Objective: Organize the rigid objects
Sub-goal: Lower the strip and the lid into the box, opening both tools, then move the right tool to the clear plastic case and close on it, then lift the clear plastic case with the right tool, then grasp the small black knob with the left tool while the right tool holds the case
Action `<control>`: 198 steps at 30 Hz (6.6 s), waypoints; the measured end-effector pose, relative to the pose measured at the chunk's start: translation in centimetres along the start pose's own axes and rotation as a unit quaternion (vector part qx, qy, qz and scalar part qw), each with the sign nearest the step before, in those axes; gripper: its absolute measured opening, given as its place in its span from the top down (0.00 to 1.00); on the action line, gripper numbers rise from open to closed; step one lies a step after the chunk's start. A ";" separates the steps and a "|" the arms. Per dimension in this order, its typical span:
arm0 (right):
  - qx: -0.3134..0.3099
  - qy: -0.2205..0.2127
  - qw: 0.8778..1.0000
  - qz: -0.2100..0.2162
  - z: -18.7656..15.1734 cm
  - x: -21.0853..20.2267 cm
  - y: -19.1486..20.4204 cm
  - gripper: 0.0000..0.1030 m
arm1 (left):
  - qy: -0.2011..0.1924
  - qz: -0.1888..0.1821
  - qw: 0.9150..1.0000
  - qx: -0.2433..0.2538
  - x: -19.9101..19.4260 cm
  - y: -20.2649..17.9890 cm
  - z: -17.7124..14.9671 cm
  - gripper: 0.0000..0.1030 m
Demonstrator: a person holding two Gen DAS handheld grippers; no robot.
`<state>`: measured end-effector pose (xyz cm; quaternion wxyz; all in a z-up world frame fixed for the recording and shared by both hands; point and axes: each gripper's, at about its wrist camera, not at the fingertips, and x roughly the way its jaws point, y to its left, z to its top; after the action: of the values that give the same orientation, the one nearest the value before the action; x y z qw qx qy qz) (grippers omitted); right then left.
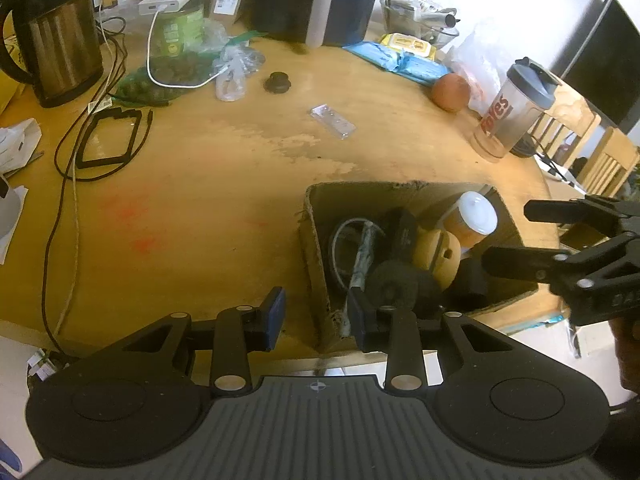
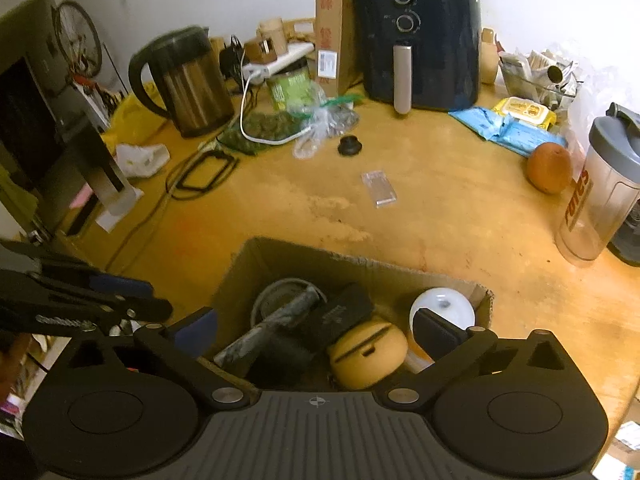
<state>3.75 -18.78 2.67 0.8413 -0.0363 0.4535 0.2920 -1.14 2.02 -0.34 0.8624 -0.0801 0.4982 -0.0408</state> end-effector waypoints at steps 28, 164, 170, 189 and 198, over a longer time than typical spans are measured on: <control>-0.054 0.006 0.996 -0.064 2.6 3.1 0.5 0.00 | -0.022 0.014 1.000 -0.014 -0.2 1.1 1.5 0.50; 0.118 -0.003 0.992 -0.041 9.8 6.0 -14.6 0.66 | -0.087 0.065 0.990 0.088 17.7 2.2 19.4 0.50; 0.122 -0.005 0.991 -0.045 9.4 5.7 -14.7 0.66 | -0.089 0.070 0.989 0.094 19.7 2.4 20.8 0.50; 0.148 -0.016 0.987 -0.067 8.1 3.8 -15.7 0.66 | -0.053 0.061 0.990 0.116 24.3 2.4 23.5 0.72; 0.151 -0.021 0.986 -0.071 7.7 3.1 -15.8 0.66 | -0.025 0.067 0.990 0.124 24.1 2.1 23.7 0.72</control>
<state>19.07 -27.86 1.53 0.8649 0.0652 0.4710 0.1609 31.42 2.82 -9.59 0.8787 0.0596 0.4718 -0.0421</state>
